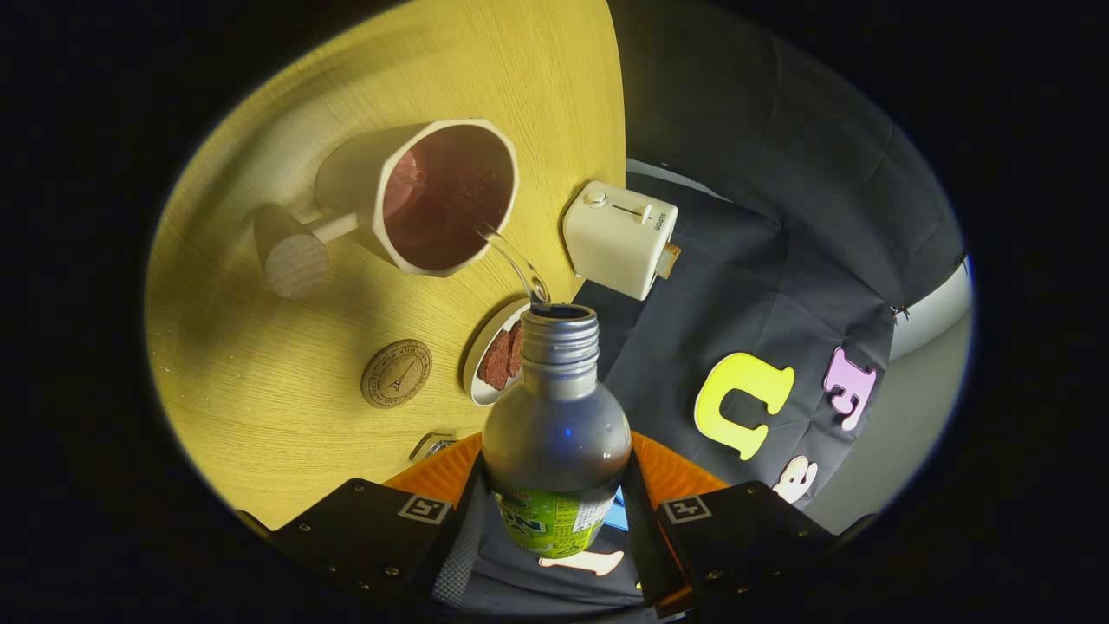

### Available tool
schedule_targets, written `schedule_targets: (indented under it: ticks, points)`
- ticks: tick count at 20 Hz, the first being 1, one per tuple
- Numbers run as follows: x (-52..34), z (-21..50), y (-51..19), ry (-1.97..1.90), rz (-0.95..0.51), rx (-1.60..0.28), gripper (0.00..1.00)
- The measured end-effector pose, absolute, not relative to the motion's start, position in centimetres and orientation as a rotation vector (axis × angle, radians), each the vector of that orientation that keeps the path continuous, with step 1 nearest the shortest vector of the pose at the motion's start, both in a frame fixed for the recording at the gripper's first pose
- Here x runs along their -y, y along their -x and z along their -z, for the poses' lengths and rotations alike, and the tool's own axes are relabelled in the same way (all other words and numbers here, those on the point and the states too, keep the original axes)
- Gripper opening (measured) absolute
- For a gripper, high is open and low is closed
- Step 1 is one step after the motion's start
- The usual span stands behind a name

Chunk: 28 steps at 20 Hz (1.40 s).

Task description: Take the bottle from table, then pour the juice into the cup, finally place the bottle on the coaster

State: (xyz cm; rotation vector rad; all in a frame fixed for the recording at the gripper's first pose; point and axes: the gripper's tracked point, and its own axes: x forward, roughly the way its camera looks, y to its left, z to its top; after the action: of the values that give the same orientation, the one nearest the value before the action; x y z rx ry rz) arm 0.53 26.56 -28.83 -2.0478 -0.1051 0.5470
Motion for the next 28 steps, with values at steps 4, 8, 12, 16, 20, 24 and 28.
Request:
schedule_targets:
  ticks: [4, 8, 12, 16, 20, 24, 28]
  points:
    - [-26.6, 28.9, -0.6, 2.061, -0.551, 0.112, 0.73]
    - [-26.6, 29.0, -0.6, 2.077, -0.552, 0.112, 0.73]
    - [-26.7, 29.1, -0.5, 2.095, -0.557, 0.116, 0.73]
    - [-26.9, 29.4, -0.4, 2.111, -0.567, 0.115, 0.73]
    - [-27.1, 29.6, 0.0, 2.138, -0.573, 0.124, 0.73]
    - [-27.1, 29.8, 0.0, 2.156, -0.581, 0.127, 0.73]
    - [-26.9, 30.3, 0.3, 2.180, -0.587, 0.125, 0.73]
